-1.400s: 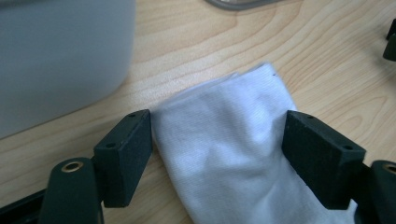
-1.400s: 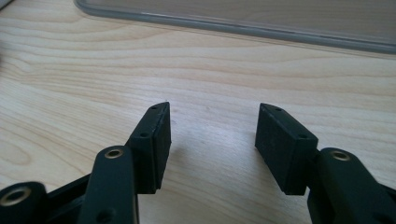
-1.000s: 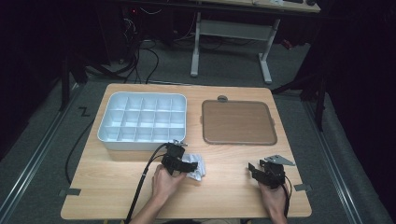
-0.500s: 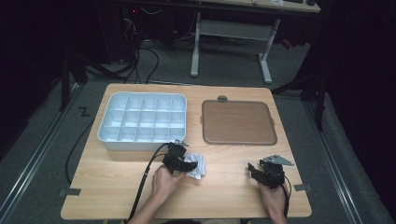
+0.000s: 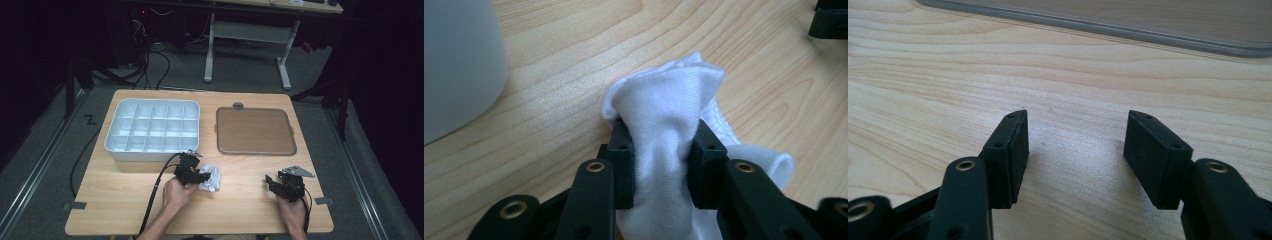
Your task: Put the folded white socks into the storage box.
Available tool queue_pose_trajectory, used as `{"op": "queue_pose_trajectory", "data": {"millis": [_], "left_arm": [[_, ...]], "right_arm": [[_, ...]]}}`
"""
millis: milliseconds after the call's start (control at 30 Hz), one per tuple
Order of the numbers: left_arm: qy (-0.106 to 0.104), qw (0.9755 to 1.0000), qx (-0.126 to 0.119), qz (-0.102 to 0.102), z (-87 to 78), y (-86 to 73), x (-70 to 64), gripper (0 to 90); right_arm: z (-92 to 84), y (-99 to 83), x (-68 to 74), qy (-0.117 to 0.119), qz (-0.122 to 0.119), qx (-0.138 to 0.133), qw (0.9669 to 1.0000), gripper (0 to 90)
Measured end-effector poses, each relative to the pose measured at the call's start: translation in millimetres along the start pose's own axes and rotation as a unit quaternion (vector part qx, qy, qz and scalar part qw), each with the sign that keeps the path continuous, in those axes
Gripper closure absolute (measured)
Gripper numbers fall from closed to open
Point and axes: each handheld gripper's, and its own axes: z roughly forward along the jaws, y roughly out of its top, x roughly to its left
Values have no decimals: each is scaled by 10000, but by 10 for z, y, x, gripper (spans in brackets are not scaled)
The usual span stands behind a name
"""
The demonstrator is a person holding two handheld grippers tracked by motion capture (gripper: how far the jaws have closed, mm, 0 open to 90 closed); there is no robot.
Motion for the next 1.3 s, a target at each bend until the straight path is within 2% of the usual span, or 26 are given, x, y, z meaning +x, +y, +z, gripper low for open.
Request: {"op": "queue_pose_trajectory", "data": {"millis": [133,233,333,467,567,633,733,867,933,1000,1133,1300], "left_arm": [[-130,9999,93,-24,-21,17,17,709],[-169,9998,124,34,-32,11,4,715],[-175,9993,172,270,-41,-4,-27,718],[-184,9988,208,407,-43,-12,-79,720],[-203,9986,250,416,-79,-14,-109,720],[-122,9977,286,595,-128,-5,-124,720],[-223,9983,179,498,-196,41,-121,720],[-294,9979,184,556,-253,41,-132,721],[-306,9978,120,568,-308,62,-125,721],[-361,9980,9,515,-397,93,-105,721],[-342,9986,-47,397,-467,160,-34,721],[-393,9982,-75,438,-540,180,-35,721]], "right_arm": [[3,2,19,-47,-59,18,10000,427],[8,4,36,-95,-125,35,9999,421],[10,5,47,-120,-152,47,9998,417],[10,5,45,-114,-139,50,9998,417],[10,5,45,-116,-135,48,9998,417],[9,5,35,-94,-110,33,9999,411],[5,4,13,-41,-3,22,10000,407],[16,7,58,-190,-169,61,9997,405],[16,8,57,-188,-162,62,9997,410],[18,10,58,-198,-155,65,9997,409],[28,17,61,-217,-150,59,9996,402],[29,17,64,-223,-148,63,9996,400]]}}
